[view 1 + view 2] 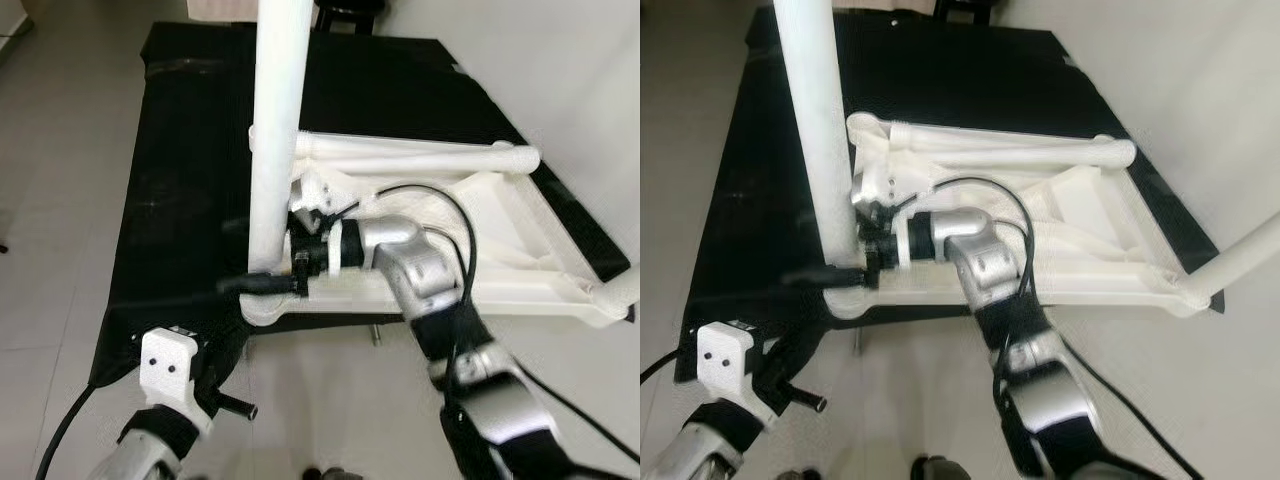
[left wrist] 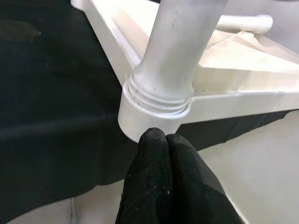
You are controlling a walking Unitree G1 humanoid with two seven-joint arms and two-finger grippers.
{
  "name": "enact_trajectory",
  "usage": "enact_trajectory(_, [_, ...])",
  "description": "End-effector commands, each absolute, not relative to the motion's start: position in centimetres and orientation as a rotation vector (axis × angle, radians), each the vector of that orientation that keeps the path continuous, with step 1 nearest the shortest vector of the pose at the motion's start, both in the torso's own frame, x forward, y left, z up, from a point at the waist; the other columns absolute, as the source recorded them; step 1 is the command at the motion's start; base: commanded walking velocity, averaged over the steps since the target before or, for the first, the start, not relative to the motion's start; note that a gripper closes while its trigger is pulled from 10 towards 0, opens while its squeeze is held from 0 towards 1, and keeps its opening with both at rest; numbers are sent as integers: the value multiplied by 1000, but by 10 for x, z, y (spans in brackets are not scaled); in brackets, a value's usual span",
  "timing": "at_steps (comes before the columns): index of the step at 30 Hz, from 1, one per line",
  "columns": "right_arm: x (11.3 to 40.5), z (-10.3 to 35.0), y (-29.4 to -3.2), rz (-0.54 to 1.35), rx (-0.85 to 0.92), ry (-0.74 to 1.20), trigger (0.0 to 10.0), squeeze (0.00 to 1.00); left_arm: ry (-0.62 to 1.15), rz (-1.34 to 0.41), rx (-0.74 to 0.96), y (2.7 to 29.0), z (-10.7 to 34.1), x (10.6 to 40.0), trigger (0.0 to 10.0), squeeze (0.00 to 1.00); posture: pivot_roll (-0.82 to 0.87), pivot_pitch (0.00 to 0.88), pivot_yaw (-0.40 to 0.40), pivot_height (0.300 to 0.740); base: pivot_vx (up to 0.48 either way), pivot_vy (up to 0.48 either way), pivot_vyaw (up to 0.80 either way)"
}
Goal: Building children table
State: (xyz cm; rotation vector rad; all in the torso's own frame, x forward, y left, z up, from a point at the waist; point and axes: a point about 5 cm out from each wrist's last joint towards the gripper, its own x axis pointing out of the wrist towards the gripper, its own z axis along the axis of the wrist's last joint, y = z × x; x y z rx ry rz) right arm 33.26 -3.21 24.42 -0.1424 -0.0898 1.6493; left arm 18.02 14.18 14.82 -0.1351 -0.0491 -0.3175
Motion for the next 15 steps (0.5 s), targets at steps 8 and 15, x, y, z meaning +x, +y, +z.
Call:
enact_trajectory(8, [339, 251, -29, 1765, -158, -103, 0, 0, -16, -325, -142, 138, 148, 170, 10000, 0, -52, 279, -162, 740, 0, 0, 0])
enact_trajectory(15, [350, 257, -40, 1725, -164, -142, 0, 0, -5, -326, -142, 139, 148, 170, 10000, 0, -64, 262, -156, 740, 0, 0, 0])
